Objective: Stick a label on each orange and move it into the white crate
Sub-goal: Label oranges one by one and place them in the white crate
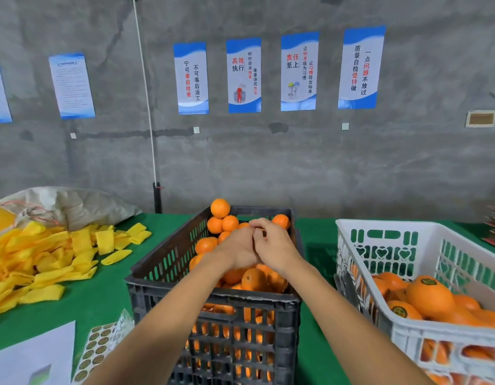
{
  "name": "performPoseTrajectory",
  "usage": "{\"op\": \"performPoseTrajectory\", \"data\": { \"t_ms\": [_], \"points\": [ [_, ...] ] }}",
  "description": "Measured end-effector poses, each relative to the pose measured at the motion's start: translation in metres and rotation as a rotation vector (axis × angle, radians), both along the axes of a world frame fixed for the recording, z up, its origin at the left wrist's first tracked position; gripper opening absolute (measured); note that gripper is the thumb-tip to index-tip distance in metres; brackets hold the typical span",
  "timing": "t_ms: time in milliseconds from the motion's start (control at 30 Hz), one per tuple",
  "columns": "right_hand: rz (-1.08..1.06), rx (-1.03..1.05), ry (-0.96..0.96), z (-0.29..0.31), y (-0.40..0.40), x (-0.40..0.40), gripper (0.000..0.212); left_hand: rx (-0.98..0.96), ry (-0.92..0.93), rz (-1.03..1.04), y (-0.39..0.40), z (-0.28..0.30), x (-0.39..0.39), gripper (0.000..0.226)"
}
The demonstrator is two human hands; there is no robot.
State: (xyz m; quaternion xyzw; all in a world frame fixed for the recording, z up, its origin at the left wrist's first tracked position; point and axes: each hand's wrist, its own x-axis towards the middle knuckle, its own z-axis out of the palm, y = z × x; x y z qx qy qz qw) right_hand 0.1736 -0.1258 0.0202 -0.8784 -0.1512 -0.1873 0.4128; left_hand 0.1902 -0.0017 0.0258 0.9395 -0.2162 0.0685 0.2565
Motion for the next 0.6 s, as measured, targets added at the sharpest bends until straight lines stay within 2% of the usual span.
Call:
{"op": "performPoseTrajectory", "data": {
  "t_ms": [67, 133, 200, 300, 400, 500, 600],
  "points": [
    [-0.018, 0.079, -0.093, 0.002, -0.009, -0.016, 0.038, -0.217, -0.169, -0.032, -0.009, 0.005, -0.015, 0.019],
    [-0.026, 0.159, -0.153, 0.003, -0.025, -0.035, 0.042, -0.456, -0.242, -0.036, -0.025, 0.012, -0.034, 0.002],
    [0.036, 0.348, -0.178, 0.005, -0.043, -0.059, 0.038, -0.584, -0.292, -0.083, -0.047, 0.015, -0.057, 0.026],
    [0.09, 0.589, -0.243, -0.002, -0.071, -0.1, 0.038, -0.578, -0.372, -0.115, -0.085, 0.008, -0.092, 0.041],
    [0.054, 0.701, -0.241, -0.022, -0.094, -0.136, 0.036, -0.552, -0.402, -0.12, -0.116, -0.013, -0.12, 0.046],
    [0.008, 0.706, -0.249, -0.057, -0.113, -0.161, 0.036, -0.521, -0.341, -0.172, -0.134, -0.046, -0.141, 0.058],
    [-0.041, 0.634, -0.214, -0.105, -0.125, -0.176, 0.039, -0.482, -0.236, -0.18, -0.138, -0.095, -0.151, 0.055]
  ]
}}
